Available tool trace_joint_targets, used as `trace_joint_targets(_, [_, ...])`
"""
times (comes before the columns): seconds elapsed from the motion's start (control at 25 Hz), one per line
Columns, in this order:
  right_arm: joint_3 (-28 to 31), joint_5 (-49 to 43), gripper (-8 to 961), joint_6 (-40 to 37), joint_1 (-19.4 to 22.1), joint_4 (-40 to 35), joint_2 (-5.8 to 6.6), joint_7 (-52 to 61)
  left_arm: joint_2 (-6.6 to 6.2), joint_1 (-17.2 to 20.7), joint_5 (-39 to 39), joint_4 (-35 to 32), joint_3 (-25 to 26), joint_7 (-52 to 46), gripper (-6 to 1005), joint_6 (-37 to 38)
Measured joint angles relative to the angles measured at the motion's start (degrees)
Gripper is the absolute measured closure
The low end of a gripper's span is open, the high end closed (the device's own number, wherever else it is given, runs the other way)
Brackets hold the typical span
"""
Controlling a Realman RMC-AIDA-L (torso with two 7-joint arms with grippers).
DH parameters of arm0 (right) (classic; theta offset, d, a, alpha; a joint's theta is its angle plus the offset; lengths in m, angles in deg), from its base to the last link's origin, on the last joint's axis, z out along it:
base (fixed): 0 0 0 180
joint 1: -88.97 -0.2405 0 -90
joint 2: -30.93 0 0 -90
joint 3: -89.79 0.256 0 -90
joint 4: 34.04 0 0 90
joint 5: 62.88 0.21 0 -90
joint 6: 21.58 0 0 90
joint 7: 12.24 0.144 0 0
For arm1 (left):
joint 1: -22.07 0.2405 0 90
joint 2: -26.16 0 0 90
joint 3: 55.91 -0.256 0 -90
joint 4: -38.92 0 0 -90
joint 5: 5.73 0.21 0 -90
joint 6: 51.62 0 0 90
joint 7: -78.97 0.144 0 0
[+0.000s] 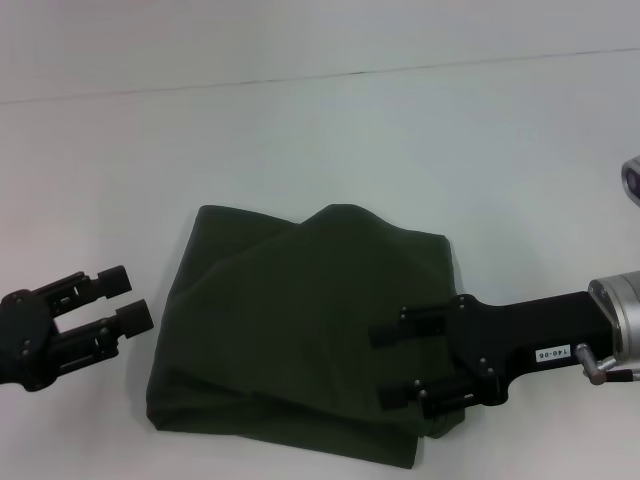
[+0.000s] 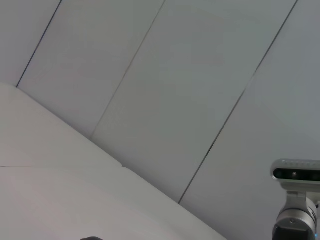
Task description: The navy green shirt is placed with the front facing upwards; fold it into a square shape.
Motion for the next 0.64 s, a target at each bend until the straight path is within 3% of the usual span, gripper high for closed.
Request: trace_joint_targets(0.64, [0.1,0.1,122,0.1,0.0,0.3,0.07,1.1,0.0,0.0,0.9,0.0,-0.1,-0.2,246,0.8])
